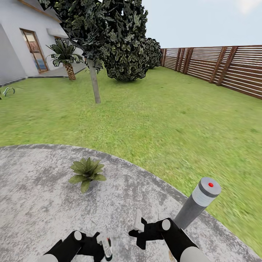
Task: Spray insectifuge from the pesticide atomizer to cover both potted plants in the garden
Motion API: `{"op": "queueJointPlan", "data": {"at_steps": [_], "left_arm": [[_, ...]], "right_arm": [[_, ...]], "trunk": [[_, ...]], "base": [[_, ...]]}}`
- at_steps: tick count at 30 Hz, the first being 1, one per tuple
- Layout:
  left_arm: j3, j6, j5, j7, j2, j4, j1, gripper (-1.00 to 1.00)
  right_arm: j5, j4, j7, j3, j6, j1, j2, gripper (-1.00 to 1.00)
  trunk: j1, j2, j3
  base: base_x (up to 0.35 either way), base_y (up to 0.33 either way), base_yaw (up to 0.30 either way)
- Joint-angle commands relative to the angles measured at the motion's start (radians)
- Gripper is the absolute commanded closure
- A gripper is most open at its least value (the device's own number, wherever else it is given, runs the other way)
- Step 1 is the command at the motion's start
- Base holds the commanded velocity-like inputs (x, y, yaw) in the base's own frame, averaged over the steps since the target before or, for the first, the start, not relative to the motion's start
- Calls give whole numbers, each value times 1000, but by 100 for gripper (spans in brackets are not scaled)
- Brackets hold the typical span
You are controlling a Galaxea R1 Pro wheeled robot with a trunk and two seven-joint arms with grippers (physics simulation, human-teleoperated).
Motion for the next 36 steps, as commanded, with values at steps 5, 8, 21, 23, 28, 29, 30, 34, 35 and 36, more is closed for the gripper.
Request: {"op": "queueJointPlan", "data": {"at_steps": [5,8,21,23,28,29,30,34,35,36], "left_arm": [[1,-11,-4,0,92,0,4,100],[2,-13,1,2,140,9,7,100],[65,-12,308,112,147,112,12,100],[66,-12,409,203,145,144,16,100],[68,-66,595,427,115,186,38,100],[68,-100,621,466,111,187,54,100],[68,-117,633,491,110,188,65,100],[68,-149,655,595,106,189,118,100],[68,-152,656,611,106,189,129,100],[68,-159,657,626,106,189,143,100]], "right_arm": [[9,1,5,-8,-4,0,2,100],[10,2,4,-8,-4,0,2,100],[-1,6,-58,-51,-8,6,-33,-100],[-18,20,-201,-144,-9,16,-41,-100],[-25,186,-642,-244,-17,43,-57,-100],[-29,229,-748,-248,-32,52,-76,-100],[-35,257,-812,-251,-54,58,-85,-100],[-112,364,-997,-264,-217,100,-105,-100],[-132,372,-1010,-265,-235,110,-106,-100],[-161,378,-1021,-265,-251,123,-109,-100]], "trunk": [[0,0,-1],[0,0,-1],[0,0,-1],[0,0,-1],[0,0,-1],[0,0,-1],[0,0,-1],[0,0,-1],[0,0,-1],[0,0,-1]], "base": [[0,0,0],[0,0,0],[0,0,0],[0,0,0],[0,0,0],[0,0,0],[0,0,0],[0,0,0],[0,0,0],[0,0,0]]}}
